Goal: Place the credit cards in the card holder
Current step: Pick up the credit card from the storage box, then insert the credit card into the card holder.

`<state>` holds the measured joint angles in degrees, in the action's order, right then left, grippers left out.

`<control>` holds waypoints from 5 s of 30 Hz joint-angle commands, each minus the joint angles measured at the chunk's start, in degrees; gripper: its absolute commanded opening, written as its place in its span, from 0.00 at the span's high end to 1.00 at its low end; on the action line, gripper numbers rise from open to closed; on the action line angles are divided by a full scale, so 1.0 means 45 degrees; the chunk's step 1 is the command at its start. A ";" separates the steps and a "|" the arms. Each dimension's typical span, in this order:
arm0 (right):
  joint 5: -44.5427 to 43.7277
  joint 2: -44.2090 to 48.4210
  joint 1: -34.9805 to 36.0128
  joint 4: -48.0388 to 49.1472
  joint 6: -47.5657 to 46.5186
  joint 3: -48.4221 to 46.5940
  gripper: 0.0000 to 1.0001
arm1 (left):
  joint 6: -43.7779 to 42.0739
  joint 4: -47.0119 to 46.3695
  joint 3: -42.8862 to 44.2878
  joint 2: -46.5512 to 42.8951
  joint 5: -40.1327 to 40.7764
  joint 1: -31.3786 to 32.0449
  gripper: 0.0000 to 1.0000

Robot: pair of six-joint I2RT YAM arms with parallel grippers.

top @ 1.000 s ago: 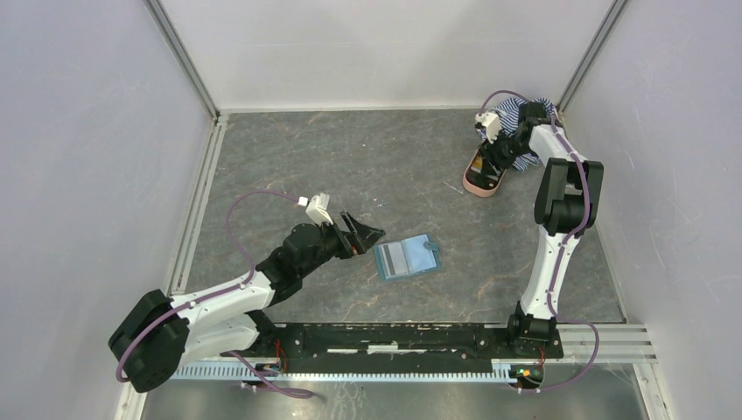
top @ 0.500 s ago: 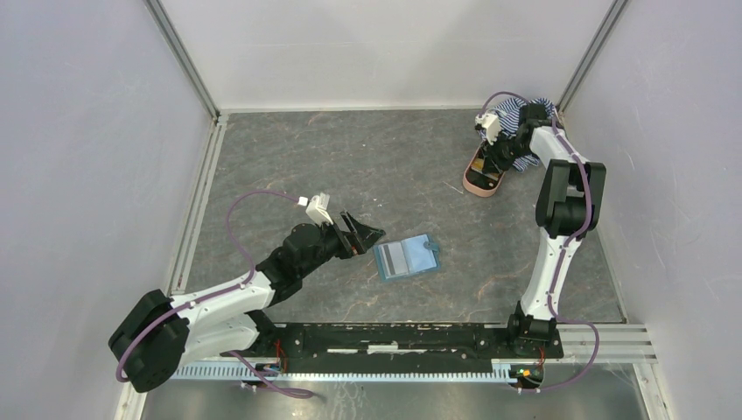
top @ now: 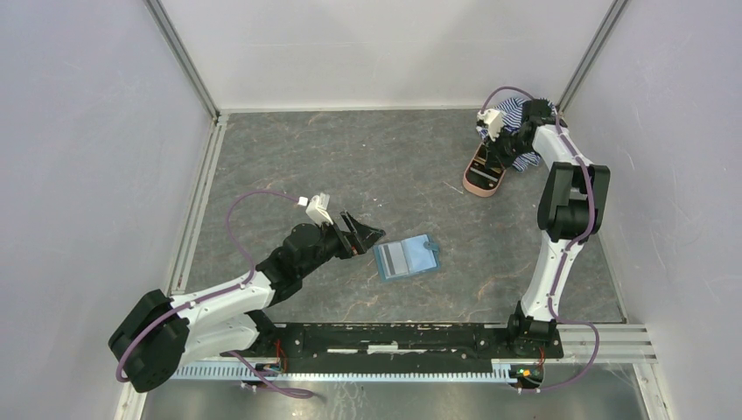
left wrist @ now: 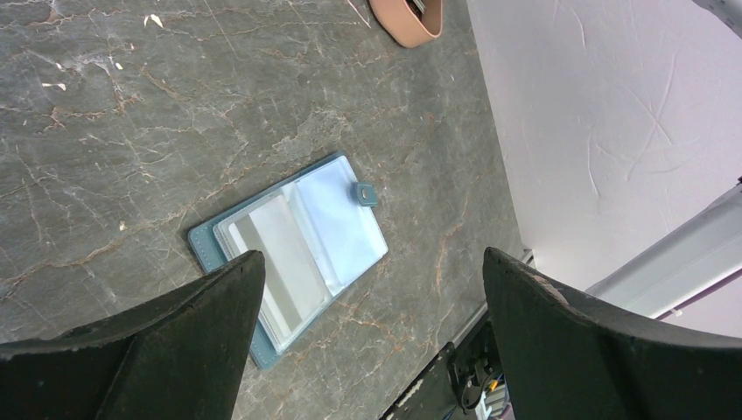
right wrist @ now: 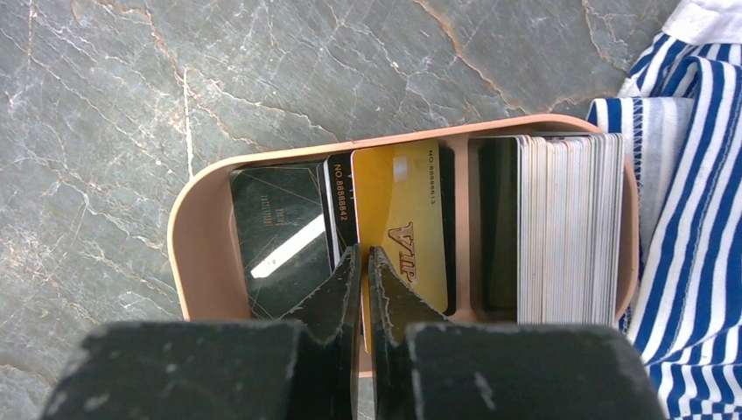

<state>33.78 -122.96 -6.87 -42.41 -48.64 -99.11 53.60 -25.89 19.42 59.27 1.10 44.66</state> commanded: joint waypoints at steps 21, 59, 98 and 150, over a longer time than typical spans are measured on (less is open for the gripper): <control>-0.2287 -0.0444 -0.0035 0.1167 0.0275 -0.1347 0.95 | 0.0451 -0.0525 0.0216 0.0014 -0.0031 -0.0082 0.00; 0.3045 0.4264 -0.0309 -0.0224 0.2127 0.0124 1.00 | 0.0129 -0.2821 0.0613 0.1207 -0.1412 -0.0082 0.00; 1.1157 0.7355 0.0004 -0.3504 0.2841 0.5292 1.00 | 0.3960 -1.3737 0.7182 1.2195 -0.4020 0.0260 0.30; 1.1261 1.0787 0.0783 0.0757 0.5033 0.9742 1.00 | 0.1636 -1.0159 0.6076 0.8960 -0.5239 -0.0375 0.10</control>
<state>81.60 -81.60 -3.73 -59.57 -43.53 -62.89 67.20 -74.87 49.74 107.55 -25.36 43.90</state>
